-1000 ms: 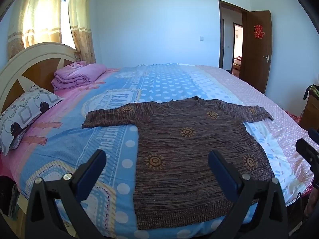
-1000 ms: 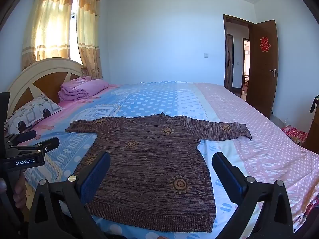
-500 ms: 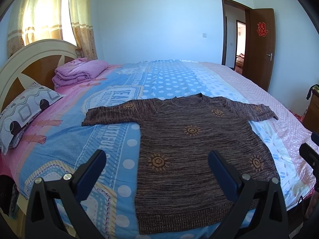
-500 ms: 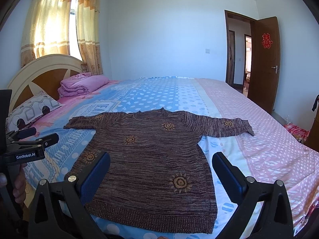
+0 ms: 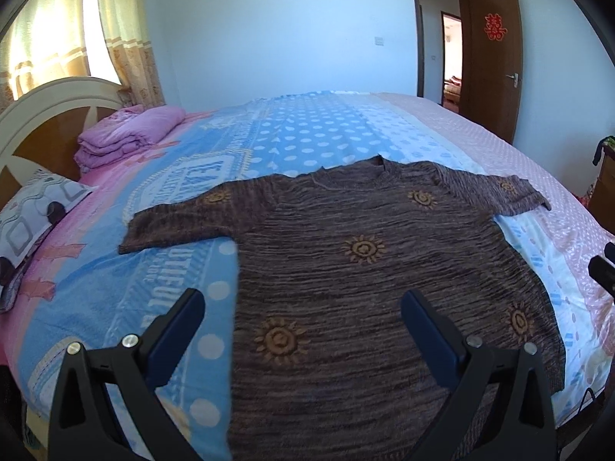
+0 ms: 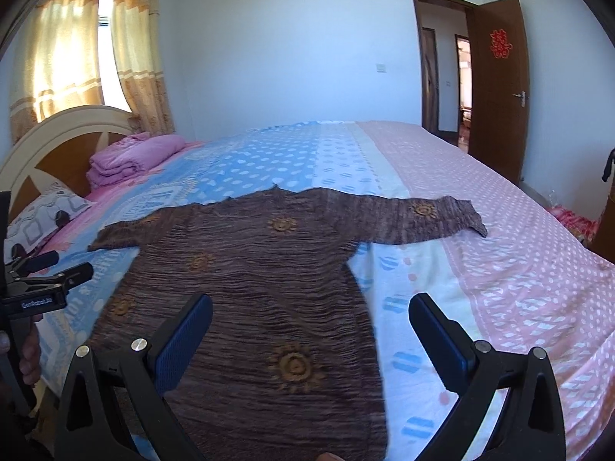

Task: Fold small clothes
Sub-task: 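Move the right gripper to the sweater's sleeve cuff and close on it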

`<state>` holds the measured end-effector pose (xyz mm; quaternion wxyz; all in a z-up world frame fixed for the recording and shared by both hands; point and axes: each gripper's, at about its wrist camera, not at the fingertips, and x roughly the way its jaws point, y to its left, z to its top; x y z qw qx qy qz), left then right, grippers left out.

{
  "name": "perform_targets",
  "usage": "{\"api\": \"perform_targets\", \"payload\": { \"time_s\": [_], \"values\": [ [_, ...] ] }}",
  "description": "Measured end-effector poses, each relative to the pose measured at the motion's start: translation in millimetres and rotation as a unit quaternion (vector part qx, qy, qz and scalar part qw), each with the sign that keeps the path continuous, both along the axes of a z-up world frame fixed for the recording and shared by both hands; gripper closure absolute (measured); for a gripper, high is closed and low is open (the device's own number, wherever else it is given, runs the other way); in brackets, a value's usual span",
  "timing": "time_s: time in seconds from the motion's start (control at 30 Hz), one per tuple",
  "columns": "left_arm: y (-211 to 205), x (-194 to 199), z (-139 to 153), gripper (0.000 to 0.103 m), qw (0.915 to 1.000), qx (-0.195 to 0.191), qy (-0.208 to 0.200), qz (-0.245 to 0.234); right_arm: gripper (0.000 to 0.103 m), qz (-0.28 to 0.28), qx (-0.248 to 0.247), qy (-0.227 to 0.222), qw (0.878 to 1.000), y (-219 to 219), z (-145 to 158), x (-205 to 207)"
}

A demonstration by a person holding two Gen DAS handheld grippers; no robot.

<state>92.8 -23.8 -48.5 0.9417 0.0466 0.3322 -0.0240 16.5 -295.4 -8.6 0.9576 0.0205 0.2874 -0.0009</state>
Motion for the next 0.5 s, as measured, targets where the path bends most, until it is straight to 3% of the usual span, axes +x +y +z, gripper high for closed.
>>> {"api": "perform_targets", "payload": {
  "time_s": [0.3, 0.5],
  "values": [
    [-28.6, 59.5, -31.6, 0.0, 0.9997, 0.015, 0.017, 0.003, 0.001, -0.076, 0.018, 0.046, 0.996, -90.9, -30.1, 60.6],
    [-42.0, 99.6, -44.4, 0.0, 0.9987, 0.043, 0.023, 0.015, 0.001, -0.14, 0.06, 0.072, 0.986, -166.1, -43.1, 104.3]
  ]
}}
